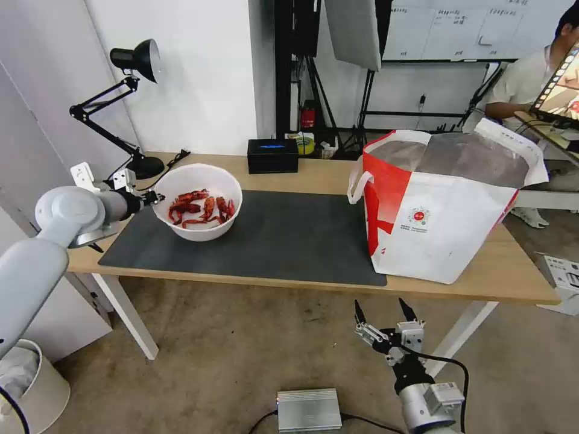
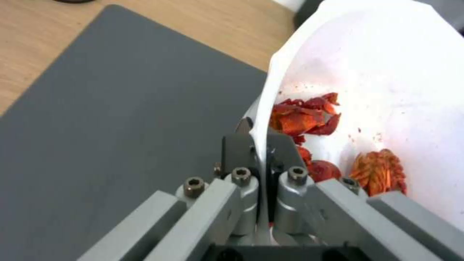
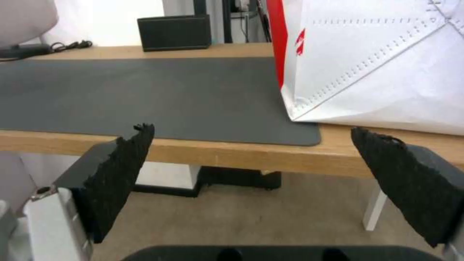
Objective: Pick up the trash from the table and place it into the takeout bag.
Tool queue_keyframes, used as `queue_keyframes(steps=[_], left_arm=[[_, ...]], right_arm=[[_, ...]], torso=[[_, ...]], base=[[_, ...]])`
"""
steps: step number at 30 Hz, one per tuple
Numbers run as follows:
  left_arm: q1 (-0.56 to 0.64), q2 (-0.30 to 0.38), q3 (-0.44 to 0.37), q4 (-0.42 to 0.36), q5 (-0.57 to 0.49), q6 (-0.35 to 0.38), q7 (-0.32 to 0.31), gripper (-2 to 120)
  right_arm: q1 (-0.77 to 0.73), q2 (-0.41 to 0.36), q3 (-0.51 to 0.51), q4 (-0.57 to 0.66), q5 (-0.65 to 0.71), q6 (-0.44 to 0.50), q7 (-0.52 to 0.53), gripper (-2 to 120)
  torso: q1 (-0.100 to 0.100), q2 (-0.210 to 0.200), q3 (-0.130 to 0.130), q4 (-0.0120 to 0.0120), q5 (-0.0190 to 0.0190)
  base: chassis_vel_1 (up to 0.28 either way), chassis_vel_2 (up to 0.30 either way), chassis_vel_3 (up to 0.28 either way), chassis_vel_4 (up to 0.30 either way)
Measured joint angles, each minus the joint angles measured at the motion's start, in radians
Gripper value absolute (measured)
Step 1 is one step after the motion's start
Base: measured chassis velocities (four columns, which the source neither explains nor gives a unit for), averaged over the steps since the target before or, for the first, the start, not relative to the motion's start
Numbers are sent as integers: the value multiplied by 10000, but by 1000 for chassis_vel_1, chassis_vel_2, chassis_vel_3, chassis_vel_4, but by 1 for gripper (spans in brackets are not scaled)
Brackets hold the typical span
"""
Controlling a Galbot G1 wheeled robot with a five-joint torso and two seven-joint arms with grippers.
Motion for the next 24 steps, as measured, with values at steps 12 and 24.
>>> queue_keyframes(steps=[12,24], left_arm=[[-992,-39,375,-1151,-866,-344,-81,0],[-2847,-570,1425,-1625,-1672,-377,-951,0]], right_arm=[[0,1,0,0,0,0,0,100],[0,0,0,0,0,0,0,100]], torso=[[0,0,0,-1,1],[0,0,0,-2,2]], base=[[0,0,0,0],[0,0,0,0]])
